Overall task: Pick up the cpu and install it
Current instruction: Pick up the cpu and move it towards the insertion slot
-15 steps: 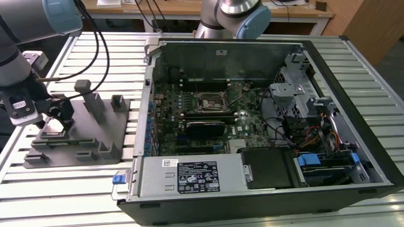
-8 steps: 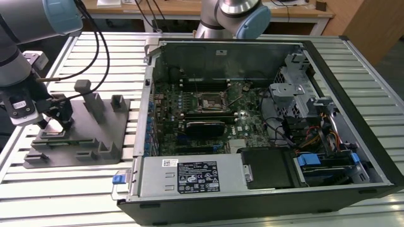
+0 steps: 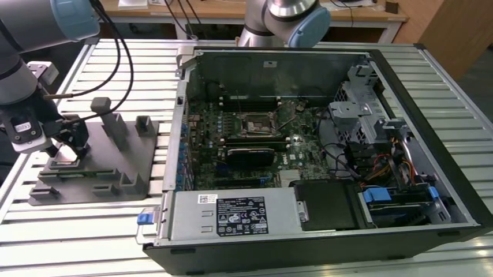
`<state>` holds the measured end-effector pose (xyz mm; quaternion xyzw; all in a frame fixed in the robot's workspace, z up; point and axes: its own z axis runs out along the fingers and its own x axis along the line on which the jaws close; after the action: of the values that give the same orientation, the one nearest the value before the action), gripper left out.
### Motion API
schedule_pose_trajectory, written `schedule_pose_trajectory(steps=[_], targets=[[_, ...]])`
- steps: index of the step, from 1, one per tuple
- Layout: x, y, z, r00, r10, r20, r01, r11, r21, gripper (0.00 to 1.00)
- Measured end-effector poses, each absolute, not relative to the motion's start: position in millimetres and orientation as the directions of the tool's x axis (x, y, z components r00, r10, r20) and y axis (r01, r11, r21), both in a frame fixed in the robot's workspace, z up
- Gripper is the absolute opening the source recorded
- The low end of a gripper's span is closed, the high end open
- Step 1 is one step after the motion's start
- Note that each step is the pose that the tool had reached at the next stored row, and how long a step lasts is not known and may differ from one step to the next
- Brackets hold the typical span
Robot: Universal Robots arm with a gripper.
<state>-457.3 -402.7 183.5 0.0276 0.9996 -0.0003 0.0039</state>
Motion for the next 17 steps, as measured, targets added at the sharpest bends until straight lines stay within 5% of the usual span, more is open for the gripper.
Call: schedule_pose_trajectory(steps=[17], targets=[[-459.8,-402.7,184.9,-0.998,0.055,-0.012,0.055,0.998,0.0,0.62]])
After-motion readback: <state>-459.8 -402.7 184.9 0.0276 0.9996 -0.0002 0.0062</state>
